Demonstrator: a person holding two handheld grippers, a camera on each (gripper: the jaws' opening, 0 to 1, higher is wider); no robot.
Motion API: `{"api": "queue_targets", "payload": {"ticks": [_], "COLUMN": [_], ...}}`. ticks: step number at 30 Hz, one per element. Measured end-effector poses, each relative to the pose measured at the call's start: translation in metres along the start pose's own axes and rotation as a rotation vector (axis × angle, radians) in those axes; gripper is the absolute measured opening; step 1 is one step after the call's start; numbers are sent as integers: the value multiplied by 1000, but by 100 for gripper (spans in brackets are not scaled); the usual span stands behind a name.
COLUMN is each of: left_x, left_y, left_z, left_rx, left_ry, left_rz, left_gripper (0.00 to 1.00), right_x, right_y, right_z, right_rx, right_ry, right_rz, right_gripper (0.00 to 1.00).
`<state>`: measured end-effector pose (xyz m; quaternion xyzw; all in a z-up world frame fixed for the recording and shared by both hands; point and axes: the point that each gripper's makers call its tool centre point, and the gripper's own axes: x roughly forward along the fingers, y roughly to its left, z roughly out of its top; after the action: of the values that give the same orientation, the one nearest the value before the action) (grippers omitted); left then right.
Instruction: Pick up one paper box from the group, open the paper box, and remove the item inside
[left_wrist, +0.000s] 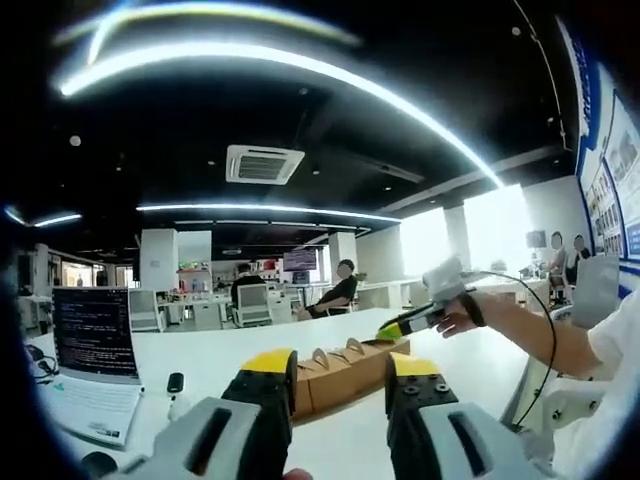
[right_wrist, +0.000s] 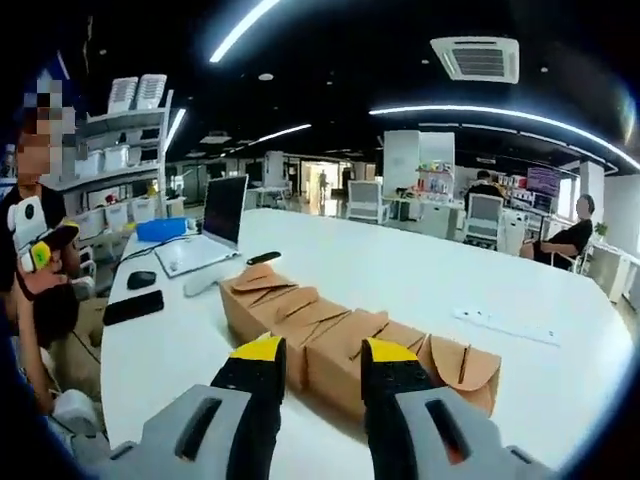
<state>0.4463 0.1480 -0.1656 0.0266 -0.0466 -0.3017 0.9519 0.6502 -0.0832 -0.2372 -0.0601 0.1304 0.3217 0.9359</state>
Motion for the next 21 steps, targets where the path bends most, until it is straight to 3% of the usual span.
{"api": "queue_targets", "payload": {"ticks": [12,21], "left_x": [-3,-4], "left_y": [0,1], "left_z": [4,4], "left_rx": [-1,-3], "left_ry": [-16,-19], "left_rz": [-5,-7], "left_gripper": [36,36], "right_x": [31,50], "right_y": [-12,-28], "right_z": [-9,-22], "right_rx": [20,103], "right_ry": [47,48], "right_rz": [-65,-139], "right_gripper": [30,27]}}
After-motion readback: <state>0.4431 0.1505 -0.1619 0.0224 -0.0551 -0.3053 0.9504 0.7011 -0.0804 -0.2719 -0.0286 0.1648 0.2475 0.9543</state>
